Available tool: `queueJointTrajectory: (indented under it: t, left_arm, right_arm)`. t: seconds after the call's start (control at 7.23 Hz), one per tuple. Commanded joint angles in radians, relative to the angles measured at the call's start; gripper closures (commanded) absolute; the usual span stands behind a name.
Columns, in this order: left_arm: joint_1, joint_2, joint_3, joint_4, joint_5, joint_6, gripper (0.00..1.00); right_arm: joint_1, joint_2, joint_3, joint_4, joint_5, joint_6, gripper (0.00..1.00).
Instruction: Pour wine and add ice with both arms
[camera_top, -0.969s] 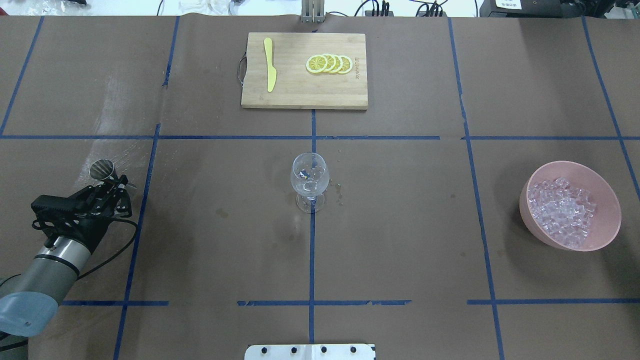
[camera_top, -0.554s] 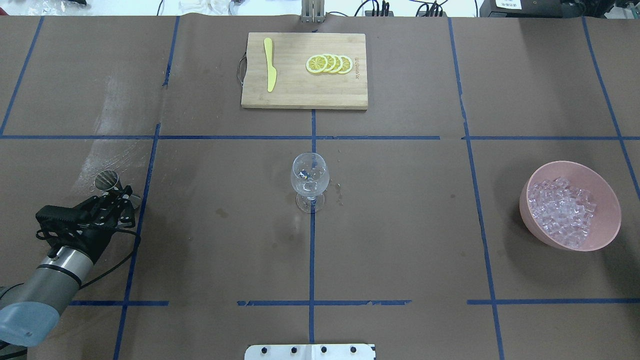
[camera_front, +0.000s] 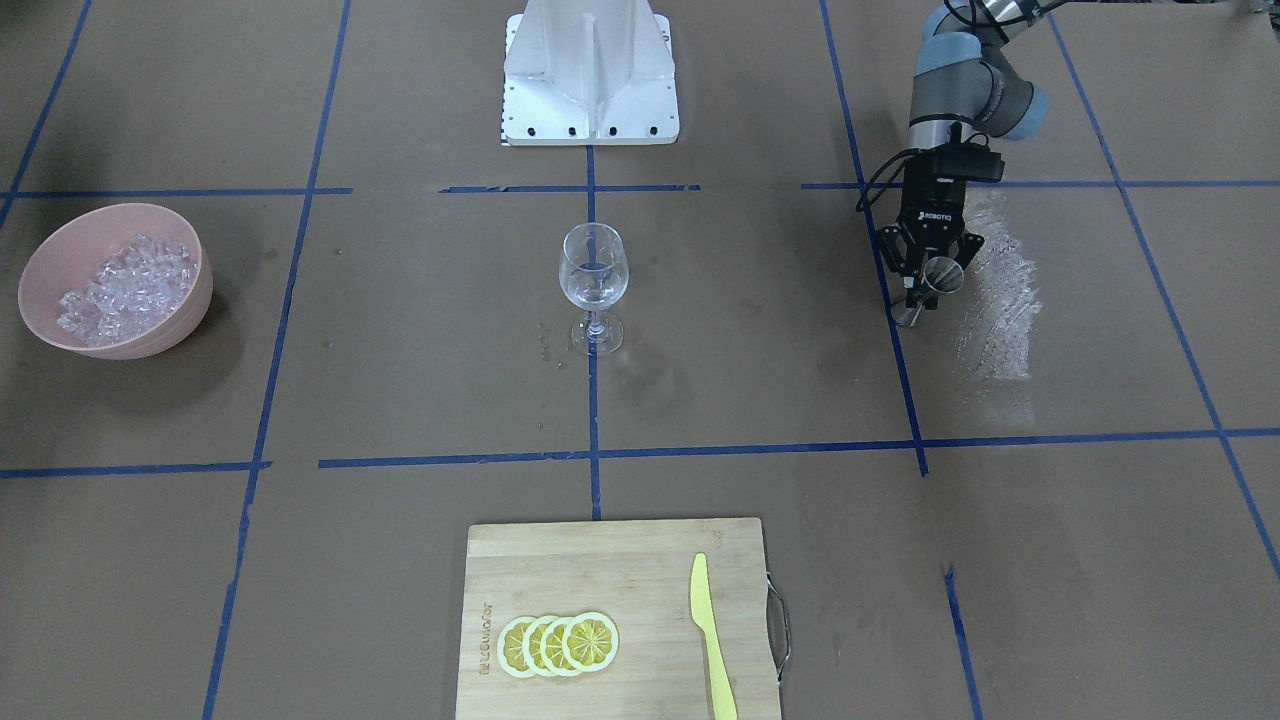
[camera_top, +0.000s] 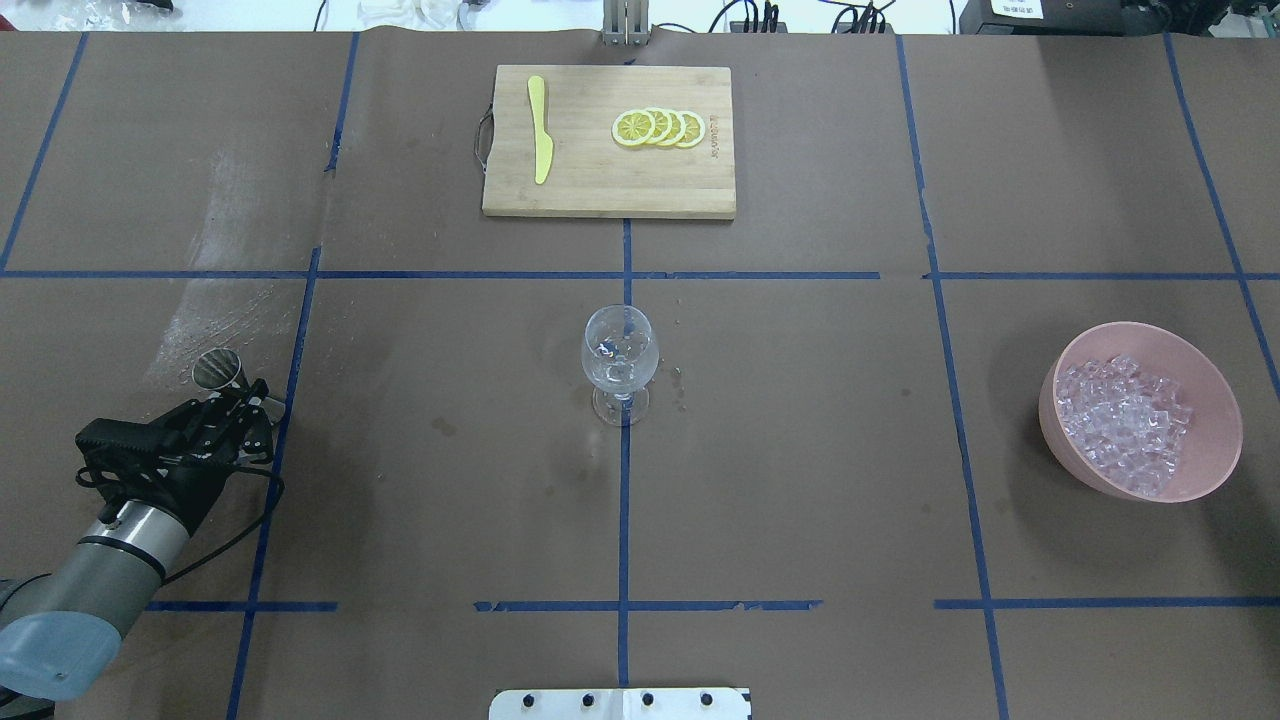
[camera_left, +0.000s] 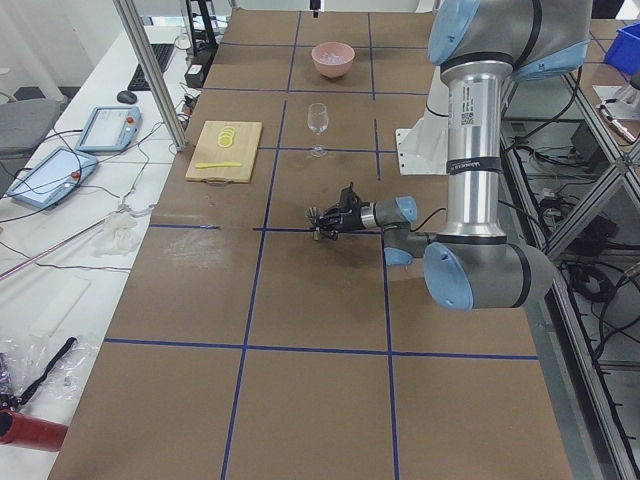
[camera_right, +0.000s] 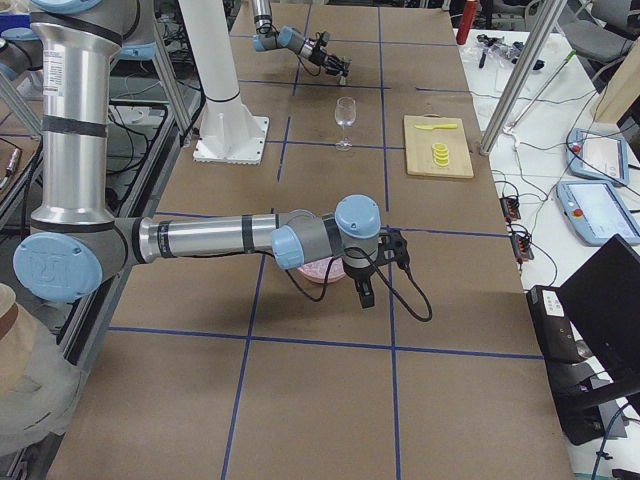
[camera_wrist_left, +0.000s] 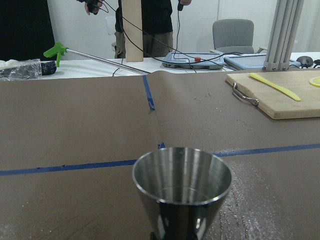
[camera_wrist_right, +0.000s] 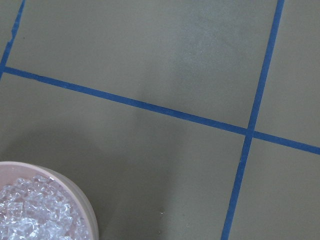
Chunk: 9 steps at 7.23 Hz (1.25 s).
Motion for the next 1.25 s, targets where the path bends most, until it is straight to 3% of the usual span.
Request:
queueJointTrajectory:
  t: [0.0,0.28,0.69,1.11]
  left_arm:
    - [0.012,0.000,0.016,0.000,0.048,0.000,0.01]
    - [0.012,0.000,0.001,-0.002,0.079,0.001,0.01]
    - [0.009,0.002,-0.074,-0.017,0.227,0.015,0.01]
    - [-0.009,0.009,-0.078,-0.287,0.219,0.321,0.01]
  right_arm:
    - [0.000,0.000,0.000,0.000,0.000,0.002,0.00]
    - [0.000,0.000,0.003,0.000,0.000,0.009,0.00]
    - [0.000,0.002,0.008,0.000,0.000,0.012,0.00]
    - [0.000,0.003,0.012,0.000,0.000,0.020,0.00]
